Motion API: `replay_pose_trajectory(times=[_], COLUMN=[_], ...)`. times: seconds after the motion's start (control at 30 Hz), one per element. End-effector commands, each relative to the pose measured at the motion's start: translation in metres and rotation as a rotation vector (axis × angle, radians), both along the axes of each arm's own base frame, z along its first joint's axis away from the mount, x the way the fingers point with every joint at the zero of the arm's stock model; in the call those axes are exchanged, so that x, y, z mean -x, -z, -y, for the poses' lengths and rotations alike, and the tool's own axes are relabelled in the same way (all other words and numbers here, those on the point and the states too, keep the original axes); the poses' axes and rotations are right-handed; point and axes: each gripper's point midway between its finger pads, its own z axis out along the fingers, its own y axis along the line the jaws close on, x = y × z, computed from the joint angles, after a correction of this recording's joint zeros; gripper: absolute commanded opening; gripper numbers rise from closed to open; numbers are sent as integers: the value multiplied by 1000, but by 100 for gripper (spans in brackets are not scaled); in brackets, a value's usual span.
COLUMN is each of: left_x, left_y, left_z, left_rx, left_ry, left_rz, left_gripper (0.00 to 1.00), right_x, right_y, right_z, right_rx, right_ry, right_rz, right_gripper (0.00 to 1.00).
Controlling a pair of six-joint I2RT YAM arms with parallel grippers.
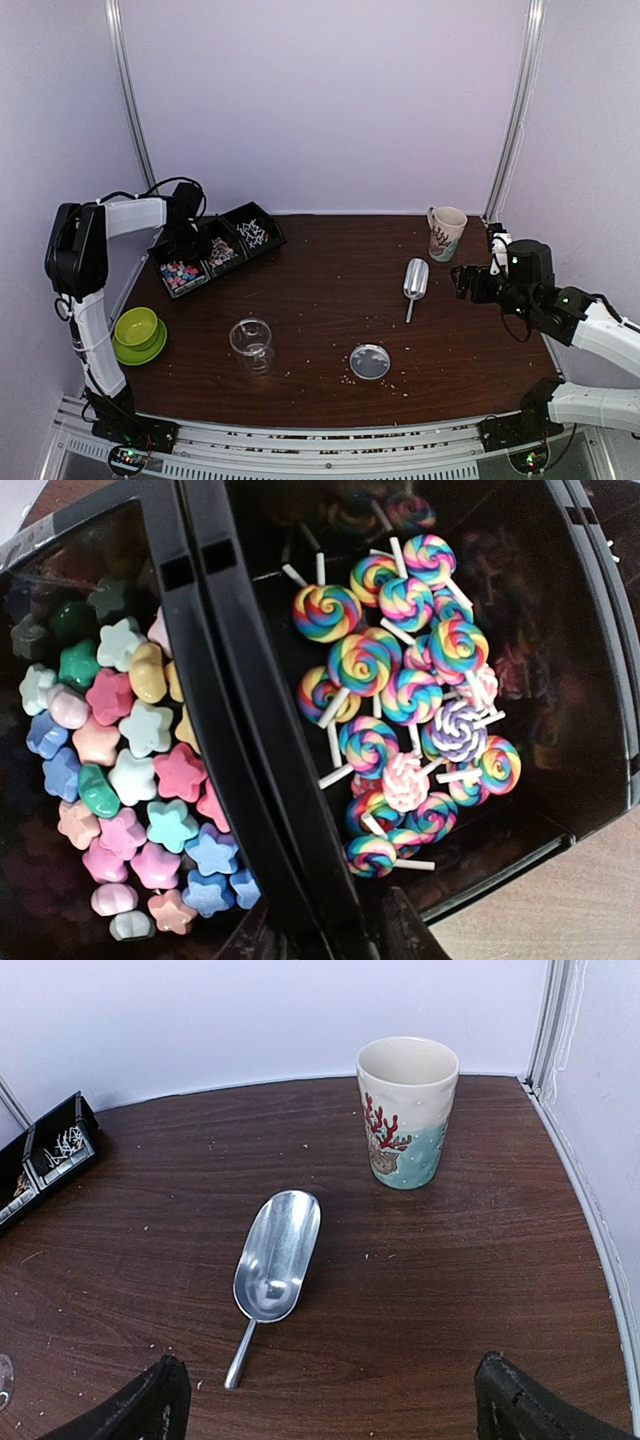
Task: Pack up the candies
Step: Move the plate to the center of the board.
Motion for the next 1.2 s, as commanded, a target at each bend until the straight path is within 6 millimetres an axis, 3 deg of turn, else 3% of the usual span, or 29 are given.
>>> replay_pose_trajectory(times=[0.0, 0.1, 0.67, 0.87, 1.17], left_x=[1, 4, 35, 46, 37], left_y=[-17, -18, -16, -19, -53], left_z=[29, 38, 107, 141, 172], left_rx=[66, 78, 165, 206, 291], left_ry=[51, 66, 134, 166, 201], left_rz=[56, 60, 56, 65, 135], left_gripper=[28, 22, 23, 29, 56], right_x=[0, 0, 0, -1, 0], right_y=[-2, -2, 0, 7, 23], right_z=[1, 1, -1, -4, -19], right_rx=[-1, -3, -1, 15, 60], right_ry=[9, 9, 0, -13, -63], right_rz=[15, 16, 8, -22, -88], right_gripper=[99, 99, 100, 99, 99])
